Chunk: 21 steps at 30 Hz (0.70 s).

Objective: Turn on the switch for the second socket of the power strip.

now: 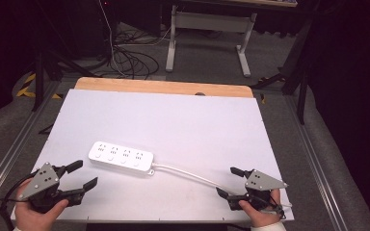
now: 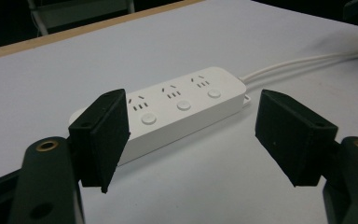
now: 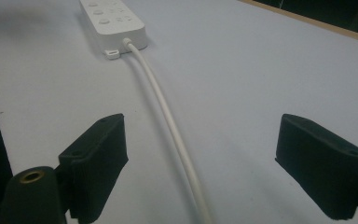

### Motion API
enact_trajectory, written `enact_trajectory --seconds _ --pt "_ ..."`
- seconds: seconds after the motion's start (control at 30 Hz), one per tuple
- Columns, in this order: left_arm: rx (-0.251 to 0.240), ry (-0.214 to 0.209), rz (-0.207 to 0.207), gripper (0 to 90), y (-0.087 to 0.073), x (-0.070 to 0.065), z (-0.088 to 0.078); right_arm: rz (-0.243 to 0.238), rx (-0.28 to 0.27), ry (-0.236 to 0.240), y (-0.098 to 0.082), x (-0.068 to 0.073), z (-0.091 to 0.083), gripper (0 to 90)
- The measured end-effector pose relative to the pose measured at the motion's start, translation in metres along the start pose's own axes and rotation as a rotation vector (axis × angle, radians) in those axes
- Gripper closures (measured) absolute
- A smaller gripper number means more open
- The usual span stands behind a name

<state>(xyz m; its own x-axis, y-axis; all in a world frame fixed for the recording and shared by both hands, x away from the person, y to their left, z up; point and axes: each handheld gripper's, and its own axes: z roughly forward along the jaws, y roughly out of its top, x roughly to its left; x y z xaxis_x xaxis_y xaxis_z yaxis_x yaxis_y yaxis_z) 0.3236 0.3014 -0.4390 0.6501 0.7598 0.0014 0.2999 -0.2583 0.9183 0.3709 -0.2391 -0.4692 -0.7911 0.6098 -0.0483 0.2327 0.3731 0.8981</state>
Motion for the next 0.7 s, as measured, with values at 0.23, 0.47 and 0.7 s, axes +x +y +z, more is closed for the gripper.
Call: enact_trajectory --seconds 0.23,0.47,0.7 --pt "0.006 -0.025 -0.004 29.6 0.011 0.001 0.008 0.000 0.002 0.001 0.000 0.000 0.001 16.4" --pt "0.023 -0.045 0.021 30.9 0.023 -0.002 0.019 0.000 0.004 0.003 0.000 0.000 0.000 16.5" --pt "0.028 -0.054 0.025 31.3 0.030 -0.003 0.029 0.000 0.005 0.006 -0.001 0.000 0.001 16.7"
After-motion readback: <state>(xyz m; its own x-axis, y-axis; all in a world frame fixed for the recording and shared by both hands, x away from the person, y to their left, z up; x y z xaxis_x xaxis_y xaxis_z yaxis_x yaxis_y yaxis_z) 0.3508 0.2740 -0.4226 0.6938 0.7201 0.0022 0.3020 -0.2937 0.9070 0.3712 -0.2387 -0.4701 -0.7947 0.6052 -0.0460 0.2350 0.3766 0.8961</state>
